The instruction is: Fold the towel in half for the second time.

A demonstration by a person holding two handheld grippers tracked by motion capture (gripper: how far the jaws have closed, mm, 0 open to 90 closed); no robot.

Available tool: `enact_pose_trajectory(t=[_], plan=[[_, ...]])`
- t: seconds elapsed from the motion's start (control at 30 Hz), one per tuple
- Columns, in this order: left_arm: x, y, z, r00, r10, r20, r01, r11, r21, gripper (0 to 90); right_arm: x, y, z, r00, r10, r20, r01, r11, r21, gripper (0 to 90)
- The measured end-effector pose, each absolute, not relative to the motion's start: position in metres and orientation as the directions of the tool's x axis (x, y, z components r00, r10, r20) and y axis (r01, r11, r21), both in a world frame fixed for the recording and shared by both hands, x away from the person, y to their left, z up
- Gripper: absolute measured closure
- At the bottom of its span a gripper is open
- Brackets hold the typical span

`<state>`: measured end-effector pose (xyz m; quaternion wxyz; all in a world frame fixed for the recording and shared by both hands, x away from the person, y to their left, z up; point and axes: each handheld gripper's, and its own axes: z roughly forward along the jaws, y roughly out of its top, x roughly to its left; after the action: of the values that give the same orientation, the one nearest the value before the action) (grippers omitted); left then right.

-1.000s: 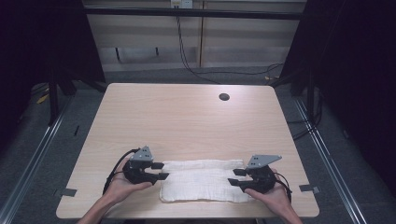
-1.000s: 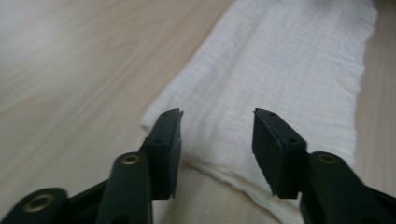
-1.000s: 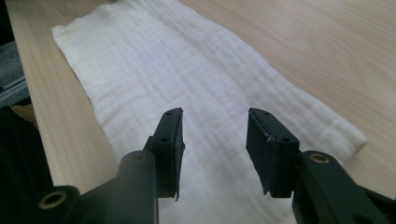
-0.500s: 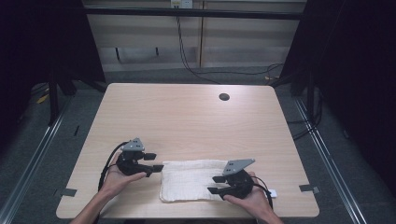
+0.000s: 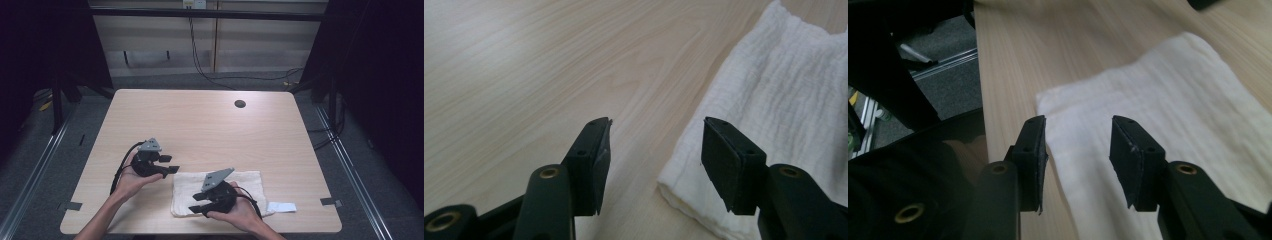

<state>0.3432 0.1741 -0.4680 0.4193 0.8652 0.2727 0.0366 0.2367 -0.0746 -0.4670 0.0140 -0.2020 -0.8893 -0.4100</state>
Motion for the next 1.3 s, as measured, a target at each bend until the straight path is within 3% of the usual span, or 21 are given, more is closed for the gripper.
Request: enact_pose_trajectory(t=[0.27,0.57,0.67,0.77,0.97,1.3], plan=[[0.346,0.178,-0.48,0.824,0.531,-0.198,0.484,-0.478,0.733,43.5,0.24,-0.025,-0.483,-0.942,0.291,0.168,0.324,0.656,0.682,60.7],[0.346,0.185,-0.48,0.82,0.542,-0.182,0.479,-0.476,0.738,42.6,0.235,-0.014,-0.495,-0.944,0.295,0.152,0.316,0.665,0.677,58.3],[0.346,0.187,-0.48,0.817,0.548,-0.178,0.481,-0.477,0.736,42.1,0.229,-0.014,-0.497,-0.955,0.284,0.083,0.26,0.671,0.694,58.2],[0.346,0.185,-0.482,0.818,0.545,-0.181,0.486,-0.49,0.724,41.5,0.224,-0.013,-0.497,-0.957,0.289,0.026,0.225,0.679,0.699,63.3],[0.342,0.175,-0.486,0.84,0.511,-0.181,0.471,-0.523,0.71,41.2,0.228,-0.016,-0.498,-0.949,0.315,0.015,0.233,0.667,0.708,81.7],[0.339,0.161,-0.494,0.862,0.479,-0.166,0.454,-0.582,0.674,48.8,0.232,-0.019,-0.501,-0.934,0.346,0.089,0.299,0.623,0.723,85.0]])
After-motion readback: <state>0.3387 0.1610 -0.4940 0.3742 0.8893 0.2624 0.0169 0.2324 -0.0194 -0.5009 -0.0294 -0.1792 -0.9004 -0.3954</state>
